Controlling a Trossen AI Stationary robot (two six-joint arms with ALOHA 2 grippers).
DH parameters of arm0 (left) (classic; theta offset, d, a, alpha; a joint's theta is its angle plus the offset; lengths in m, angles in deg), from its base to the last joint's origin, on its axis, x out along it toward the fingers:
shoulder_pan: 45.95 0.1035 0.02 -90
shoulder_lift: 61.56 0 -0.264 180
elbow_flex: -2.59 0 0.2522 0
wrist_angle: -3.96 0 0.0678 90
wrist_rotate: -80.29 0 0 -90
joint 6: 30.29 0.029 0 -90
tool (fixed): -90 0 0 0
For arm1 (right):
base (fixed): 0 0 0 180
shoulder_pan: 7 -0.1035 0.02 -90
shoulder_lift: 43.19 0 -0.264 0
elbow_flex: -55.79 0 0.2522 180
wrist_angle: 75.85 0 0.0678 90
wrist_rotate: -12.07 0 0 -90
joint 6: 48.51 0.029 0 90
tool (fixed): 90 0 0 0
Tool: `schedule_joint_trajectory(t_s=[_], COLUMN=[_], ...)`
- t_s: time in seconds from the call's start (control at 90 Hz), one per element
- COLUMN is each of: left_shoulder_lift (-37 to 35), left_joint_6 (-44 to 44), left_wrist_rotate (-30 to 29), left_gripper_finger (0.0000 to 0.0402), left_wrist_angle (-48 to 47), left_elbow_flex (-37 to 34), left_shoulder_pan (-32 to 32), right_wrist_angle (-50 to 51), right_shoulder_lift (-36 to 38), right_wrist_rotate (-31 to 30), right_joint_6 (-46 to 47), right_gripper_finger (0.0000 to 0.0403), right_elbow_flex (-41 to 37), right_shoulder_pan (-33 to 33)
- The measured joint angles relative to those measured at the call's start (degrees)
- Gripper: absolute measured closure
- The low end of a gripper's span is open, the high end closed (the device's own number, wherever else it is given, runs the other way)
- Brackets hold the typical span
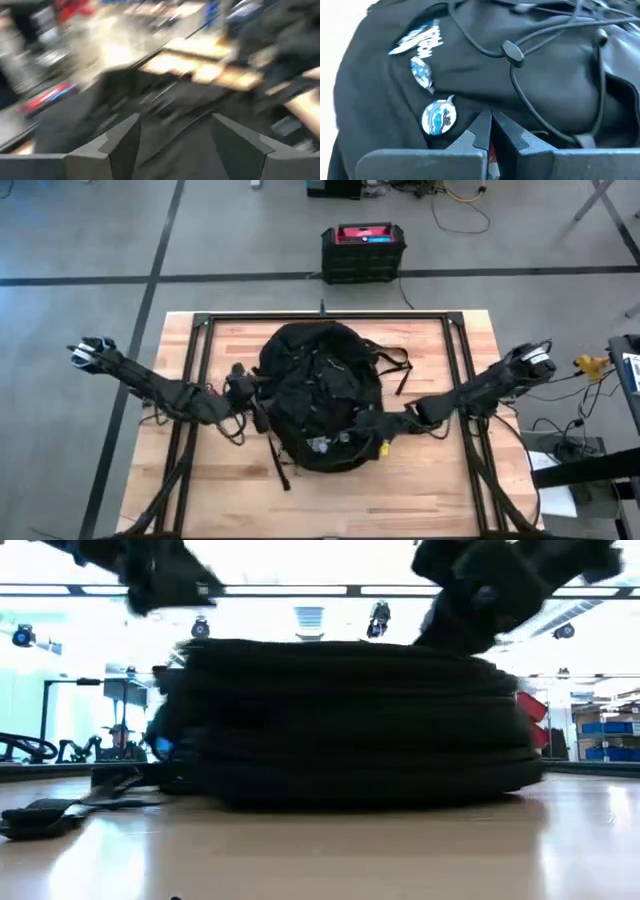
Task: Unpack backpack
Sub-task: Close the black backpack, then return to Home Position
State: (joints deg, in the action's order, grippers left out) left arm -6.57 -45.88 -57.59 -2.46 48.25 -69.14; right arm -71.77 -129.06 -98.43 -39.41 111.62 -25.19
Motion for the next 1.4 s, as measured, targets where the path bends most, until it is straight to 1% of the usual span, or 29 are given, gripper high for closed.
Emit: schedule_joint_trajectory(t_s=[0.067, 0.133, 0.167, 0.278, 0.367, 0.511, 0.567, 0.644, 0.778, 0.889, 1.033, 1.089, 1.156, 1.289, 1.4], left_shoulder_lift=[-0.1, 0.1, 0.1, 0.1, -1.5, -7.4, -10.7, -15.7, -22.5, -24.8, -25.1, -25.0, -25.1, -26.4, -28.8], left_joint_6=[4.6, 6.2, 6.7, 8.2, 7.5, 7.4, 7.4, 6.9, 1.4, -5.0, -9.3, -9.8, -9.8, -9.8, -8.1], left_wrist_rotate=[4.6, 7.2, 7.4, 7.2, 7.0, 6.9, 6.9, 6.3, 3.6, 2.7, -1.6, -2.3, -1.8, 2.8, 5.8], left_gripper_finger=[0.018, 0.0186, 0.019, 0.0204, 0.0216, 0.0237, 0.0244, 0.0252, 0.0264, 0.0275, 0.0286, 0.029, 0.0294, 0.0303, 0.0314], left_wrist_angle=[9.3, 14.0, 15.1, 15.2, 14.3, 12.2, 10.5, 5.8, -6.5, -14.4, -20.4, -22.0, -22.9, -22.6, -17.7], left_elbow_flex=[-2.2, -3.1, -3.5, -4.9, -6.3, -9.4, -10.1, -10.7, -11.0, -11.0, -11.1, -11.1, -11.1, -12.4, -16.5], left_shoulder_pan=[0.3, 0.6, 0.6, 1.2, 2.5, 4.6, 5.1, 5.1, 5.2, 5.3, 5.3, 5.3, 5.3, 5.3, 5.3], right_wrist_angle=[-3.7, -5.4, -6.0, -5.9, -5.0, -2.2, -0.7, 1.5, 3.6, 5.4, 15.8, 18.8, 20.2, 20.1, 20.1], right_shoulder_lift=[-2.7, -4.8, -5.6, -6.5, -5.8, -1.7, 0.4, 3.7, 10.9, 18.6, 28.7, 32.2, 36.1, 44.0, 50.8], right_wrist_rotate=[2.5, 3.4, 3.4, 3.1, 2.0, 1.7, 1.5, 0.9, -0.1, -1.6, -4.1, -5.0, -5.7, -5.7, -5.7], right_joint_6=[-2.1, -3.8, -4.4, -6.2, -6.2, -4.0, -3.0, -1.2, 3.1, 6.0, 7.4, 7.4, 6.3, 0.7, -3.1], right_gripper_finger=[0.0403, 0.0403, 0.0403, 0.0403, 0.0403, 0.0403, 0.0403, 0.0403, 0.0403, 0.0403, 0.0403, 0.0403, 0.0403, 0.0403, 0.0403], right_elbow_flex=[0.9, 2.2, 2.8, 4.3, 4.2, 1.6, -0.2, -3.5, -10.0, -14.6, -15.9, -15.9, -15.9, -17.1, -19.4], right_shoulder_pan=[2.1, 4.3, 5.3, 9.2, 12.8, 16.5, 16.9, 17.1, 16.2, 14.4, 12.9, 12.1, 11.2, 10.2, 10.2])
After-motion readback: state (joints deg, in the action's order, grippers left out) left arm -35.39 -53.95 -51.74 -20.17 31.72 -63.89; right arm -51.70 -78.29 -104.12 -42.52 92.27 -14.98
